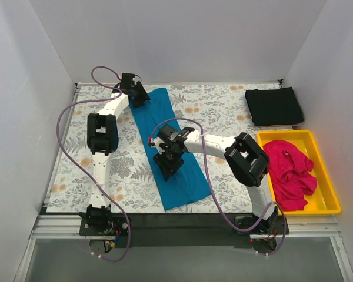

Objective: Fold and stack the t-shirts
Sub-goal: Fold the tshirt

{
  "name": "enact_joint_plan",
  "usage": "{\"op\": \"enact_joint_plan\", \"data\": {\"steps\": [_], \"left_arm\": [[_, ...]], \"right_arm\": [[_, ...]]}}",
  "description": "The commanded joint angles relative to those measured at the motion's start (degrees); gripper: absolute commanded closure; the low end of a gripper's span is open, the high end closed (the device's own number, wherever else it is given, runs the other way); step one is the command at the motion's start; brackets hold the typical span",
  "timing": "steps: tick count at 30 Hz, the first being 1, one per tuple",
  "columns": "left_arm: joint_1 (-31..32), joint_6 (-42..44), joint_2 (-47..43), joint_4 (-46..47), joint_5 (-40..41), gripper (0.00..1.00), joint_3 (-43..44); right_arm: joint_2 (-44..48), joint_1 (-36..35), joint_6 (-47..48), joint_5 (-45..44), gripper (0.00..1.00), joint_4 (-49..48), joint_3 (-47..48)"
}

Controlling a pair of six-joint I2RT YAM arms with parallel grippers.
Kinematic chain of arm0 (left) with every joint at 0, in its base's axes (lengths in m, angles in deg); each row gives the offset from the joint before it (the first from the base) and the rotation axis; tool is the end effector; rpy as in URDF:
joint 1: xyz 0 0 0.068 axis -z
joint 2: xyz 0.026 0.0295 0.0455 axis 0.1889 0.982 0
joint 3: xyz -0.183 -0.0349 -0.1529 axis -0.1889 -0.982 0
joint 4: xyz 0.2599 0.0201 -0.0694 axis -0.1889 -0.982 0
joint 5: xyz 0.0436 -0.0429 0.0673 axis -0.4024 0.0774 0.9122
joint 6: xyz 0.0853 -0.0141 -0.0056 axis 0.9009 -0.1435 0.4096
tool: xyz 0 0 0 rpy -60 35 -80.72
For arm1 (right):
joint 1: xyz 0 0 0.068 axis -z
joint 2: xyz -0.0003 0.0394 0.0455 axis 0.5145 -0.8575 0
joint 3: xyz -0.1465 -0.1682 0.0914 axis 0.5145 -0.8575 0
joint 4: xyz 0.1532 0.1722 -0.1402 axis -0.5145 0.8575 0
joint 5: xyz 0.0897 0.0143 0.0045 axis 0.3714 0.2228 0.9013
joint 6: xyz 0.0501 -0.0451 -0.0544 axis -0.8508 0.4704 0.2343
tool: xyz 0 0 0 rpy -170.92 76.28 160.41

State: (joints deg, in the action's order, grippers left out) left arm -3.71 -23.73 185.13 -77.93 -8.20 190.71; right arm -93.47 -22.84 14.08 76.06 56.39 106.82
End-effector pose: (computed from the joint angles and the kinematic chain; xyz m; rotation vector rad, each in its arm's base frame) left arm 0.5577 -0.0790 0.0939 -1.3621 2.1653 -0.7467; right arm 0.2304 0.3565 0.0976 -1.2650 2.6138 0.6883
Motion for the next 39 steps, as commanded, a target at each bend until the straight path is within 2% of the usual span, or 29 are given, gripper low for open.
{"op": "enact_joint_plan", "data": {"steps": [1, 5, 6, 7, 9, 14, 17, 21, 22, 27, 31, 39], "left_arm": [[3.36, 4.05, 5.91, -5.93, 0.55, 0.52, 1.80], [4.86, 4.85, 4.95, -5.31, 1.68, 0.50, 3.22], [4.86, 5.28, 4.08, -4.87, 3.78, 0.46, 3.22], [4.86, 5.64, 2.07, -4.52, 5.10, 0.35, 3.22], [4.86, 7.04, -0.31, -3.73, 6.78, 0.30, 2.69], [4.95, 8.36, -8.66, -2.14, 10.74, 0.29, 0.68], [5.38, 8.36, -13.41, -2.14, 12.14, 0.29, -1.43], [7.49, 7.75, -20.96, -2.14, 14.52, 0.29, -9.67], [8.54, 7.31, -22.03, -2.23, 14.70, 0.30, -11.44], [12.24, 6.96, -25.55, -1.97, 15.49, 0.49, -18.57], [14.96, 7.22, -24.07, -1.79, 16.37, 0.54, -20.77], [16.73, 7.84, -16.07, -1.53, 16.19, 0.64, -18.67]], "right_arm": [[-2.58, -0.60, 0.79, 2.55, 0.44, 3.83, 1.38], [1.10, -0.52, 0.88, -1.40, 0.43, 3.83, 1.99], [2.06, -0.52, 1.06, -2.88, 0.42, 3.83, 2.26], [4.25, -0.52, 1.06, -3.77, 0.42, 3.83, 2.52], [6.37, -0.52, 0.97, -5.61, 0.40, 3.74, 3.13], [13.31, 0.62, -0.08, -12.29, 0.37, 3.65, 0.07], [17.71, 3.25, -0.96, -15.82, 0.35, 3.57, -4.94], [23.68, 6.77, -1.14, -18.45, 0.35, 3.13, -12.67], [25.87, 7.56, -1.14, -18.54, 0.35, 2.86, -14.07], [31.77, 11.26, -2.28, -17.76, 0.35, 1.11, -23.13], [35.38, 12.05, -3.95, -15.56, 0.35, -1.35, -27.53], [36.70, 12.32, -5.53, -13.80, 0.35, -3.47, -31.05]]}}
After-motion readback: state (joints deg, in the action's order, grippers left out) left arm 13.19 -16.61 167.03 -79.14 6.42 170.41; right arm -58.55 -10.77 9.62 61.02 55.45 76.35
